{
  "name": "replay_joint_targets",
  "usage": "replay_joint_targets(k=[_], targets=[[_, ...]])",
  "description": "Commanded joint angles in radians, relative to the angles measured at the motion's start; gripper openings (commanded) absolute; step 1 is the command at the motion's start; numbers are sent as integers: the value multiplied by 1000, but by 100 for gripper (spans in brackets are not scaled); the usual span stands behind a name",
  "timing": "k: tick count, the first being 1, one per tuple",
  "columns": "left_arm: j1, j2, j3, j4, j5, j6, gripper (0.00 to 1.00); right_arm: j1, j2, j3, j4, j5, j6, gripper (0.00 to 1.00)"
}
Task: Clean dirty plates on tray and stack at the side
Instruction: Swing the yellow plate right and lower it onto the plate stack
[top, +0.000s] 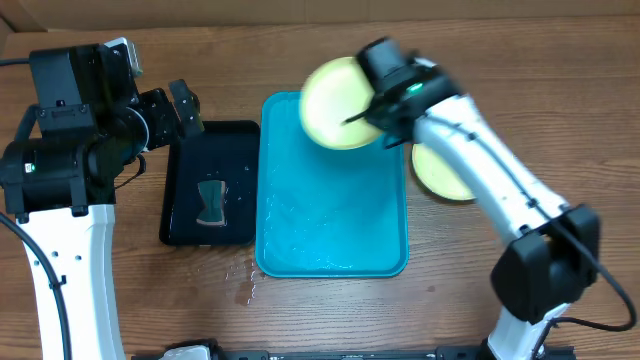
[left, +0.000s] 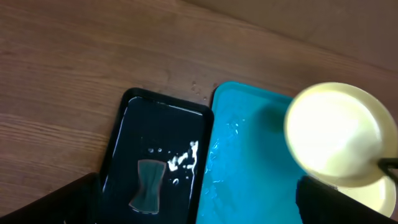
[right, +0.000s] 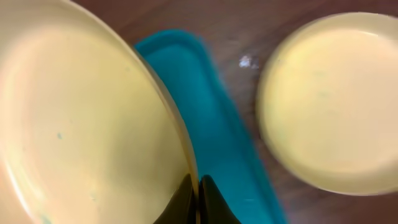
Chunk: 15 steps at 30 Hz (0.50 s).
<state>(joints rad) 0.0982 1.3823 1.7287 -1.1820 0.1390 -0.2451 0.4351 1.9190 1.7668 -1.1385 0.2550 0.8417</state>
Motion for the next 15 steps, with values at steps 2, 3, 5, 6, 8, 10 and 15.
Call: replay_joint_targets(k=[2, 3, 5, 6, 8, 10, 15], targets=[[-3, 3, 13, 4, 8, -6, 100, -150, -53, 19, -89, -56, 27, 4], [-3, 3, 13, 4, 8, -6, 100, -179, -53, 19, -115, -64, 26, 4], [-3, 3, 13, 4, 8, -6, 100, -229, -53, 19, -174, -64, 25, 4], [-3, 3, 13, 4, 8, -6, 100, -252, -53, 19, -204, -58, 23, 4], [-3, 3, 13, 4, 8, -6, 100, -294, -53, 19, -260, -38, 23, 4], [-3, 3, 13, 4, 8, -6, 100, -328, -53, 13, -301, -3, 23, 4], [-3, 3, 13, 4, 8, -6, 100, -387, -53, -40, -326, 35, 24, 4]])
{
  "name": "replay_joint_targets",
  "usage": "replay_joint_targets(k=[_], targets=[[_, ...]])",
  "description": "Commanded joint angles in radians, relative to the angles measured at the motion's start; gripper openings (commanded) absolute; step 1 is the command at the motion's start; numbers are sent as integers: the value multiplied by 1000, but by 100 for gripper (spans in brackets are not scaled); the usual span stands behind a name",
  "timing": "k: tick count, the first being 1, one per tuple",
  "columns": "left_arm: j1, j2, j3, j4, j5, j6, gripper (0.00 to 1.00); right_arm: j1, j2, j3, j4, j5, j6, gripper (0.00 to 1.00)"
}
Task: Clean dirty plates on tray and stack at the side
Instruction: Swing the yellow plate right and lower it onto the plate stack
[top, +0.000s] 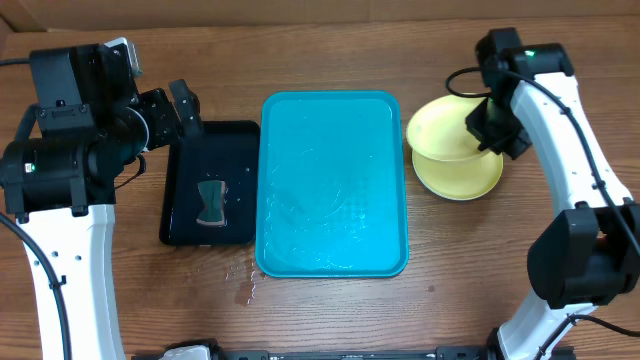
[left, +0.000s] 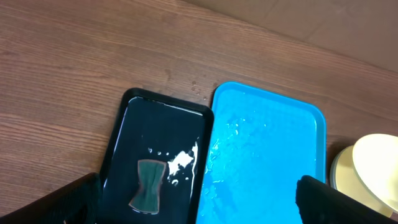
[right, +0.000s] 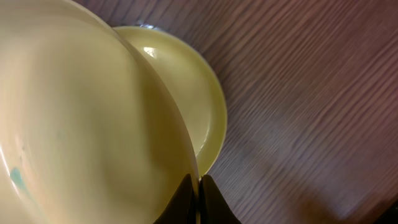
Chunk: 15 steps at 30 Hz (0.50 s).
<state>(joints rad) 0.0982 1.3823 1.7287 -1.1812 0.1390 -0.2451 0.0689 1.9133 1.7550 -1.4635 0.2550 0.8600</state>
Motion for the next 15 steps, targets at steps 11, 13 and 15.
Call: replay_joint_targets(k=[11, 13, 15], targets=[[-3, 3, 13, 3, 8, -6, 100, -42, -47, -181, 105, 31, 6, 4], [-3, 3, 13, 3, 8, -6, 100, -42, -47, -199, 128, 23, 5, 5], [-3, 3, 13, 3, 8, -6, 100, -41, -47, -213, 146, 4, 5, 8]])
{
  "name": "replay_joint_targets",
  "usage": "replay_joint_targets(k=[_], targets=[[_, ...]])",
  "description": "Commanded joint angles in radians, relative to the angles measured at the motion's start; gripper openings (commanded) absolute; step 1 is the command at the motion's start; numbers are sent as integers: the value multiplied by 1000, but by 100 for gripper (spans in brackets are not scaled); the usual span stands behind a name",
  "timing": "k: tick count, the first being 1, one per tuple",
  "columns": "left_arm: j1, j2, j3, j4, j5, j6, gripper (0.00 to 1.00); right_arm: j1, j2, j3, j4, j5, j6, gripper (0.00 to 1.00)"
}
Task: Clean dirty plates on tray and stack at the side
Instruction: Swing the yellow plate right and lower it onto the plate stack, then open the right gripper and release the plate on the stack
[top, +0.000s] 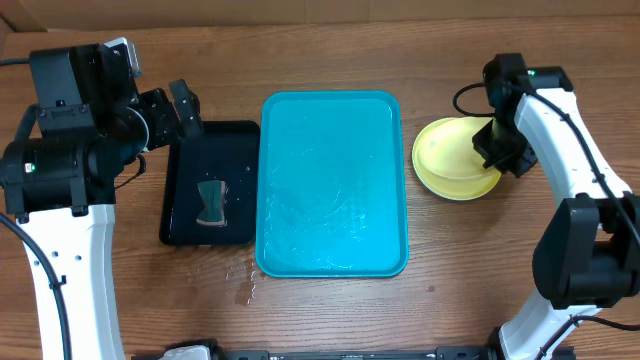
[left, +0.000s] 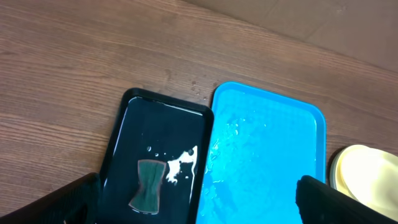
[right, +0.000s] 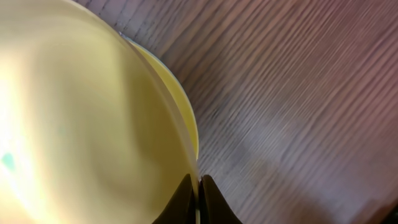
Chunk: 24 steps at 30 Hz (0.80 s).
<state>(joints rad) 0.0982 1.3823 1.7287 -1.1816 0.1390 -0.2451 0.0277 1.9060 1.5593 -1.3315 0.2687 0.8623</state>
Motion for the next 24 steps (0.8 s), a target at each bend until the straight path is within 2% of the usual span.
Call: replay_joint_targets(k=[1, 5, 8, 15, 18, 24], targets=[[-3, 3, 13, 3, 8, -6, 100, 0, -40, -24, 22, -21, 3, 10], [-3, 3, 13, 4, 8, -6, 100, 0, -40, -59, 58, -46, 2, 27], [-3, 3, 13, 4, 8, -6, 100, 0, -40, -84, 73, -46, 2, 53], [-3, 3, 13, 4, 8, -6, 100, 0, -40, -111, 82, -47, -8, 99], [-3, 3, 13, 3, 8, -6, 100, 0, -40, -114, 86, -86, -89, 100], [-3, 3, 13, 4, 8, -6, 100, 5, -40, -114, 140, -335, -320, 100]])
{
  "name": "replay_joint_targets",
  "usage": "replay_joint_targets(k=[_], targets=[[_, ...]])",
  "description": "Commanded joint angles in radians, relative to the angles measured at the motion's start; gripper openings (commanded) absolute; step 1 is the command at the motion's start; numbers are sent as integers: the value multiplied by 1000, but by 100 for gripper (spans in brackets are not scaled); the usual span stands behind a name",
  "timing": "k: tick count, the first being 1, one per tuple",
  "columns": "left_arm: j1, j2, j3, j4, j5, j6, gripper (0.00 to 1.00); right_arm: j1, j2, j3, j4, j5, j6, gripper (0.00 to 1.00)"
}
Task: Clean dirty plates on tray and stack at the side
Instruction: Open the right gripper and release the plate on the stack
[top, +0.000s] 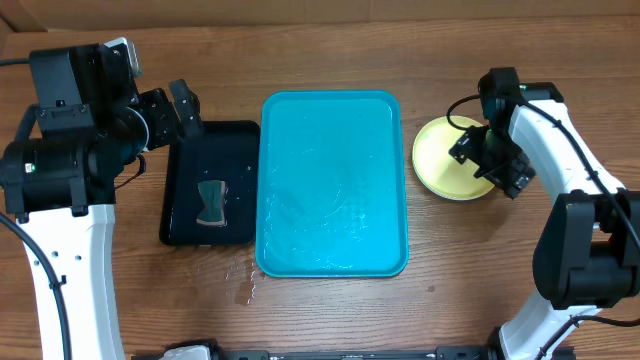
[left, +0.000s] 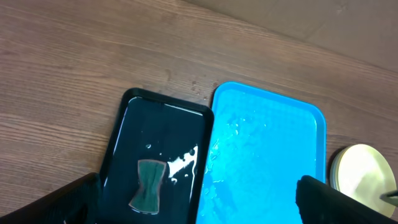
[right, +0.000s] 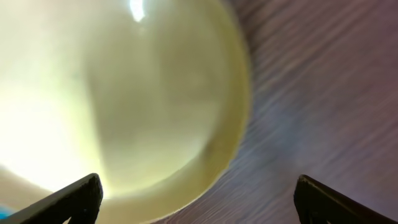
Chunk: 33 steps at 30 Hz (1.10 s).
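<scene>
Two pale yellow plates (top: 445, 158) lie stacked on the wood to the right of the blue tray (top: 333, 185), which carries only water. My right gripper (top: 487, 163) hangs open over the stack's right edge. In the right wrist view the top plate (right: 124, 93) fills the upper left, and the right gripper (right: 199, 200) has nothing between its widely spread fingers. My left gripper (top: 175, 112) is open, high over the far end of the black tray (top: 176, 190). The left wrist view shows the blue tray (left: 267, 155) and the plates (left: 364, 174).
The black tray holds water and a dark green sponge (top: 211, 203), which also shows in the left wrist view as the sponge (left: 148, 185). Drops of water lie on the wood by the blue tray's near left corner (top: 245, 285). Bare table lies right of the stack.
My right gripper was shut on the rim of the upper yellow plate, tilted onto the lower one. Now it is open and the plate lies flat on the stack. The left arm has not moved.
My right gripper first held a yellow plate by its rim over the far end of the blue tray. Then it held it above the plate lying right of the tray, then lower and nearly resting there. Now the plate is let go and stacked.
</scene>
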<state>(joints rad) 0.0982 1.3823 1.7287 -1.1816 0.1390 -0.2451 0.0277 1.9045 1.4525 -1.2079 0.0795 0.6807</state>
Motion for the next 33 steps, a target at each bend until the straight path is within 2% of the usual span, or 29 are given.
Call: replay_joint_targets(k=[1, 13, 33], targets=[[-3, 3, 13, 4, 8, -6, 100, 6, -38, -7, 25, -169, -153, 100], [-3, 3, 13, 4, 8, -6, 100, 8, -38, -7, 45, -171, -154, 100], [-3, 3, 13, 4, 8, -6, 100, 8, -38, -7, 197, -171, -154, 100]])
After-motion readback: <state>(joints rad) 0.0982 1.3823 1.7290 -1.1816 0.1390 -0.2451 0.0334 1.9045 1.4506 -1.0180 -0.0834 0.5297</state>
